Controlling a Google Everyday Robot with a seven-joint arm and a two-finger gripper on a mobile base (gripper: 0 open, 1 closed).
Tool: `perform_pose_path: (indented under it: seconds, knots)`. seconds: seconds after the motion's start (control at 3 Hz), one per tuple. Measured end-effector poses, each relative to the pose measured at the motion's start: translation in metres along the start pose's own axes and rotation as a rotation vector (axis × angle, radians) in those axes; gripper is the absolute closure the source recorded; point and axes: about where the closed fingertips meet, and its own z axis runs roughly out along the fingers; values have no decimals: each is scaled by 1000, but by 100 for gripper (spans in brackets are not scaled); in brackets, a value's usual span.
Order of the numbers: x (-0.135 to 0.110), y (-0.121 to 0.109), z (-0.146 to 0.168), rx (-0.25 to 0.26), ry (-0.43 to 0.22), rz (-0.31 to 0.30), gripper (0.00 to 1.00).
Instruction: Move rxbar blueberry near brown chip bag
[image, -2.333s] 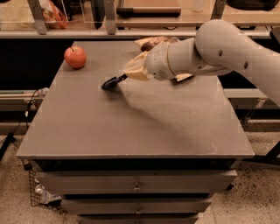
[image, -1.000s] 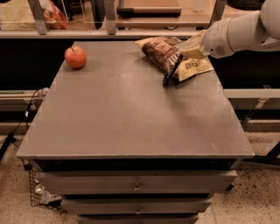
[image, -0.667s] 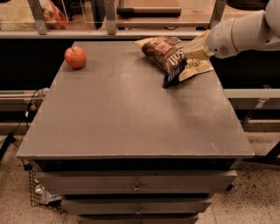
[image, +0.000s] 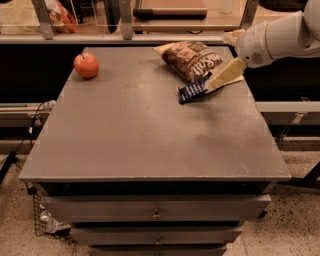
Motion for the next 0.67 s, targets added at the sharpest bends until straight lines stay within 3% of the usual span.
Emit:
perform_pose_path:
  seconds: [0.33, 0.67]
  knots:
    - [-6, 16, -4, -29, -25, 13, 0]
    - [-13, 46, -14, -74, -91, 40, 0]
